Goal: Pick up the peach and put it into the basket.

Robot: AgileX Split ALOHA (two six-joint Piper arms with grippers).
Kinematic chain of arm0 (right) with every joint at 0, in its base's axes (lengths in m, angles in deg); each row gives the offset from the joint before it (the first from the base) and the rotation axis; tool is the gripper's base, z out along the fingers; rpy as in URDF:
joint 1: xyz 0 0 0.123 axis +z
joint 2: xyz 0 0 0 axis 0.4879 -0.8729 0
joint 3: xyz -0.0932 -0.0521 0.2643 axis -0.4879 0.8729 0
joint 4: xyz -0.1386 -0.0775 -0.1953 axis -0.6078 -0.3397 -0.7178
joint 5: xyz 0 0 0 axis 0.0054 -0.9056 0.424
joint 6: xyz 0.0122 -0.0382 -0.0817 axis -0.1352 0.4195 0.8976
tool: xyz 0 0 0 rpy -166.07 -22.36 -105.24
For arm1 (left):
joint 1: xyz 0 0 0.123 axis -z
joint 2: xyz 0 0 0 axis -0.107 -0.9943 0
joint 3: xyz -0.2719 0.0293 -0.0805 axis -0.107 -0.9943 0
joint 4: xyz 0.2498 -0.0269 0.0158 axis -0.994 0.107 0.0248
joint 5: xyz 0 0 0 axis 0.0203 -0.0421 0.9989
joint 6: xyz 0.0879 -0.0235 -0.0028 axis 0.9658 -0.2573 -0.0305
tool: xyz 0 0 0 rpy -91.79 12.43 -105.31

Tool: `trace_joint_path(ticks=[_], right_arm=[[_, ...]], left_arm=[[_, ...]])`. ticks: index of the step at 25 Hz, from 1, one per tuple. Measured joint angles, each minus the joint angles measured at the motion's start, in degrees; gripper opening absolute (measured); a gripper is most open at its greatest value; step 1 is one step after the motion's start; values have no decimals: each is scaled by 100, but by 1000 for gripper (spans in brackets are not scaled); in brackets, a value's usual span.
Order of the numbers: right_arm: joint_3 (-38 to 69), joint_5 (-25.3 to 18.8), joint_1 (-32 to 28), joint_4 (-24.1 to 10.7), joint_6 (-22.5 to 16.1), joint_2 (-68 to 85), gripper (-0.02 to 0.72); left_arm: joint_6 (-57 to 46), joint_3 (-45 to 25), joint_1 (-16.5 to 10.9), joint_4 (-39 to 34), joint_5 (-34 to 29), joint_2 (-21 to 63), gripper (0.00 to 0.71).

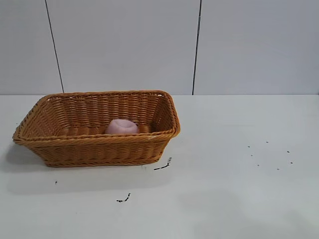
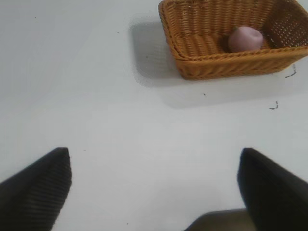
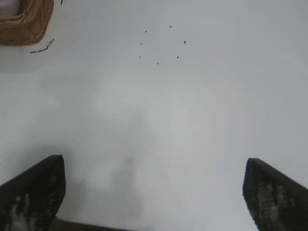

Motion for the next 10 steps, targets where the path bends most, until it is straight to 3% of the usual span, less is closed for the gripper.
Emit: trace_joint_path(ticks=[10], right_arm=[[0, 0, 0, 6, 0, 64, 689]], left_arm=[[0, 0, 0, 0, 0, 0, 692]])
